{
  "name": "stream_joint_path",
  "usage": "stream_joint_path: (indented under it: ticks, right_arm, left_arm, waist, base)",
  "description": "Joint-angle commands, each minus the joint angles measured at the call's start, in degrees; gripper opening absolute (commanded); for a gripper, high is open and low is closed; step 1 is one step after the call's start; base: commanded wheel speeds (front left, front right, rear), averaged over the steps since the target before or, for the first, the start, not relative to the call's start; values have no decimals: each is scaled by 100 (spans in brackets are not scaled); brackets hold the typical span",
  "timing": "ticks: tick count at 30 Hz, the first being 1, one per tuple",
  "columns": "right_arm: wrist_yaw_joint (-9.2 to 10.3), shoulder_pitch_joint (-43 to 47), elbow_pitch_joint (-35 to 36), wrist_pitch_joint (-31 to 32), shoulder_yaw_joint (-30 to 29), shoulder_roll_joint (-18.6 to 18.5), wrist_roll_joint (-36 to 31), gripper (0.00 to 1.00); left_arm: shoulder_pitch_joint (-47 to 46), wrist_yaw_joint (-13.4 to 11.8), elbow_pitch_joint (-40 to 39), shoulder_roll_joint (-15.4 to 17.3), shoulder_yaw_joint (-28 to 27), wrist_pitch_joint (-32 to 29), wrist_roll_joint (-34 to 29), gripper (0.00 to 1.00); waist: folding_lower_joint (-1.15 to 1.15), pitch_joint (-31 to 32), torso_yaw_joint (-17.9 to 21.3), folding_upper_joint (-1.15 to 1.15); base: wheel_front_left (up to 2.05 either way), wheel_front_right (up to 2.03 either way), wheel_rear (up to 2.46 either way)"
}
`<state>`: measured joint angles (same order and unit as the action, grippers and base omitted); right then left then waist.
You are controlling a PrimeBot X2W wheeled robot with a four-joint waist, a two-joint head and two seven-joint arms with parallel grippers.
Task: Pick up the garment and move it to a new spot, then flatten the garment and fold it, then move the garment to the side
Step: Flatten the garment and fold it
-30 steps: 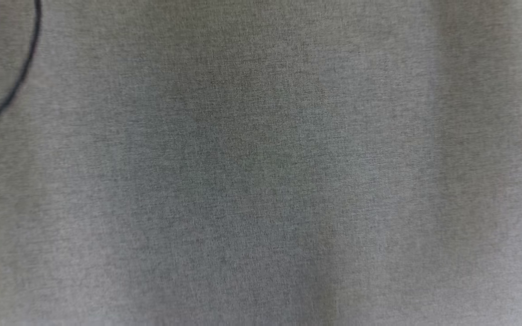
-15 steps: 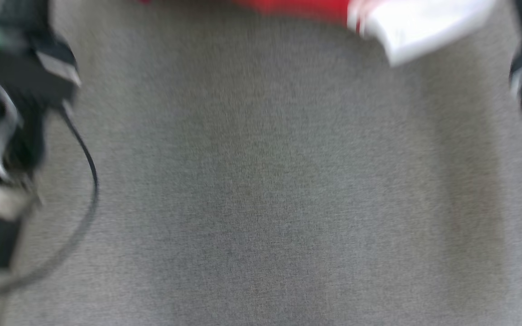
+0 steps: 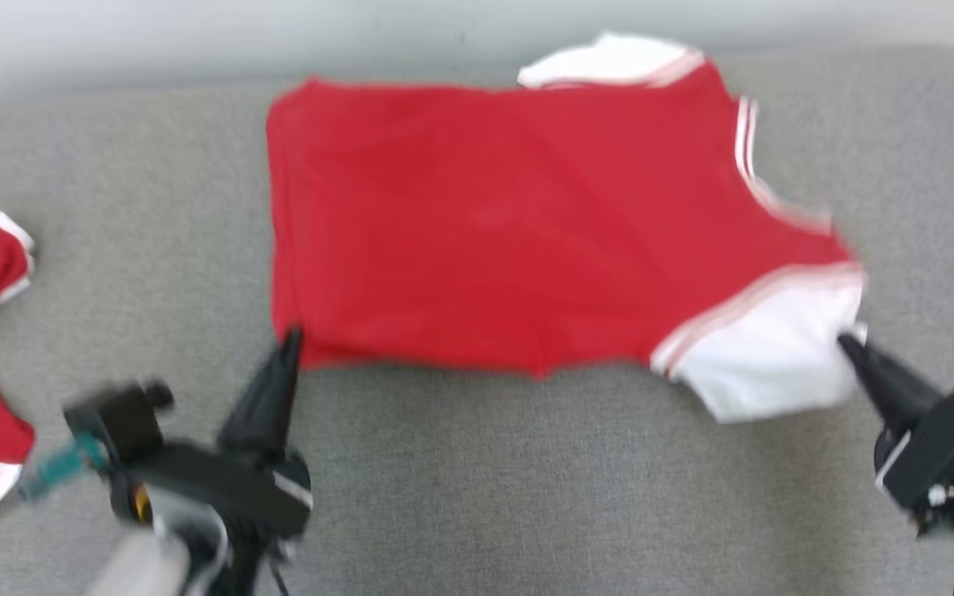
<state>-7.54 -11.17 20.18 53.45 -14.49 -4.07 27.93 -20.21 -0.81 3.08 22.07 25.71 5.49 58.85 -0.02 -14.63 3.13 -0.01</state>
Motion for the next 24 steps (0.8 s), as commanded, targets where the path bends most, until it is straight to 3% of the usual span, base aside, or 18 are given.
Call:
stream_joint_path:
  ticks: [1, 13, 24]
  right_arm:
    - [11, 109, 27, -16, -30, 40, -23, 0]
    - [11, 1197, -380, -22, -233, 120, -300, 0]
    - [11, 1982, -358, 606, -527, 119, -358, 0]
  left_arm:
    - [132, -32, 11, -22, 6, 58, -31, 0]
    - [1501, -370, 219, -211, 361, 258, 12, 0]
    - [2092, -686, 191, 60, 598, -118, 0, 0]
  waist:
    - [2, 321, -74, 1]
    - [2, 892, -283, 1]
    - [2, 1186, -371, 1]
  base:
    - [0, 0, 0]
    - [0, 0, 0]
    - [0, 0, 0]
